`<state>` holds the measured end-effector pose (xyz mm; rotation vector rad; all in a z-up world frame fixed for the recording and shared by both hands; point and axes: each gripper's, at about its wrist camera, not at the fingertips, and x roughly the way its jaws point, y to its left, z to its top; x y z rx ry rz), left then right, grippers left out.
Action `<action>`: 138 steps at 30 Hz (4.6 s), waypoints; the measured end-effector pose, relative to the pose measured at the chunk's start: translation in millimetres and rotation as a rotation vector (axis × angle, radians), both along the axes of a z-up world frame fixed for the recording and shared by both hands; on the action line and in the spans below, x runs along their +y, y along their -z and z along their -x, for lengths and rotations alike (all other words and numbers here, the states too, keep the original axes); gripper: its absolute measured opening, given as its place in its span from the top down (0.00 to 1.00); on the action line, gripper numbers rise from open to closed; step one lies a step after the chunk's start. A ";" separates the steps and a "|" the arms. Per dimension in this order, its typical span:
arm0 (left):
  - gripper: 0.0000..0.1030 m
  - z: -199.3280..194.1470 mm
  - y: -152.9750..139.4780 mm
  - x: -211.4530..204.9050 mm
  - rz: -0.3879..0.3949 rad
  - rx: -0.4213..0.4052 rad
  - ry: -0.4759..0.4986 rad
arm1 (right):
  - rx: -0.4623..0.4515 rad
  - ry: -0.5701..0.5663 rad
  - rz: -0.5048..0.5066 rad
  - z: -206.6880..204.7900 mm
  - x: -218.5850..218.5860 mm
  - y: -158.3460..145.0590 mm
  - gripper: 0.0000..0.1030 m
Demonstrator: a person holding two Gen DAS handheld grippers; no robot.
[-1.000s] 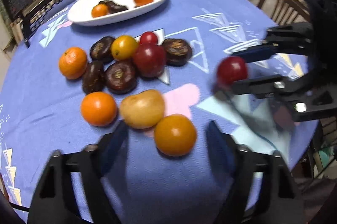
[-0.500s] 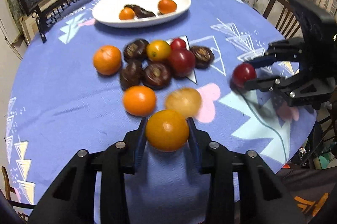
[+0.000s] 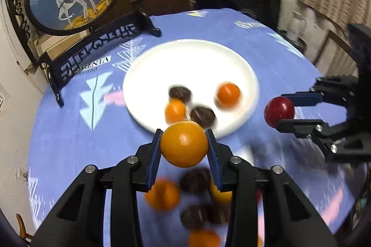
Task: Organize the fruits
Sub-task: 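Place the orange tomato on the plate with the left tool while the right tool places the red tomato, then grasp a pale yellow tomato with the right tool while the left tool grasps a mandarin, then place the mandarin on the plate with the left tool while the right tool places the yellow tomato, then grasp a dark brown fruit with the right tool while the left tool grasps another dark fruit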
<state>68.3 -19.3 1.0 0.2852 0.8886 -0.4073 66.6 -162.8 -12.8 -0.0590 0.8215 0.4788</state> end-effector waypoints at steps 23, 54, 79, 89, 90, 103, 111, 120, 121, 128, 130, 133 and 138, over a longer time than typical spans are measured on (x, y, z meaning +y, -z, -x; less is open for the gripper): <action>0.27 -16.1 22.5 32.3 -0.004 0.016 -0.028 | 0.017 -0.058 -0.049 31.4 5.5 10.1 0.30; 0.57 105.5 83.9 41.2 -0.049 0.144 0.102 | 0.117 -0.200 0.008 140.6 52.4 48.9 0.62; 0.58 -3.2 -16.5 11.6 0.010 -0.065 -0.050 | -0.120 0.001 -0.069 36.1 0.9 -28.8 0.61; 0.58 -67.7 16.6 -5.3 -0.042 -0.008 -0.136 | -0.072 0.083 -0.130 -48.3 -1.6 -5.3 0.61; 0.58 -72.5 19.5 -5.5 -0.046 -0.002 -0.143 | -0.066 0.094 -0.134 -53.8 -2.3 -2.3 0.61; 0.58 -103.4 40.2 -13.0 -0.086 0.023 -0.169 | -0.008 0.143 -0.125 -107.0 -1.2 25.8 0.61; 0.57 -107.3 45.4 -16.6 -0.098 0.028 -0.171 | -0.001 0.144 -0.128 -114.9 -0.4 28.3 0.61; 0.33 -102.8 32.5 -13.8 -0.078 -0.024 -0.182 | -0.034 0.178 -0.168 -105.5 -12.5 16.9 0.47; 0.33 -100.0 29.3 -10.0 -0.073 -0.029 -0.185 | -0.035 0.172 -0.166 -98.2 -13.8 14.3 0.45; 0.21 -62.9 15.1 23.0 -0.072 -0.066 -0.180 | -0.020 0.083 -0.101 -34.6 -14.4 8.3 0.34; 0.20 -42.8 11.7 36.3 -0.077 -0.073 -0.168 | -0.010 0.031 -0.055 -7.6 -10.9 12.0 0.34; 0.15 -6.9 7.5 54.9 -0.071 -0.076 -0.128 | 0.015 -0.071 0.029 32.5 0.5 23.4 0.33; 0.14 57.7 14.3 73.8 -0.030 -0.037 0.003 | 0.053 -0.208 0.140 76.2 25.5 46.6 0.33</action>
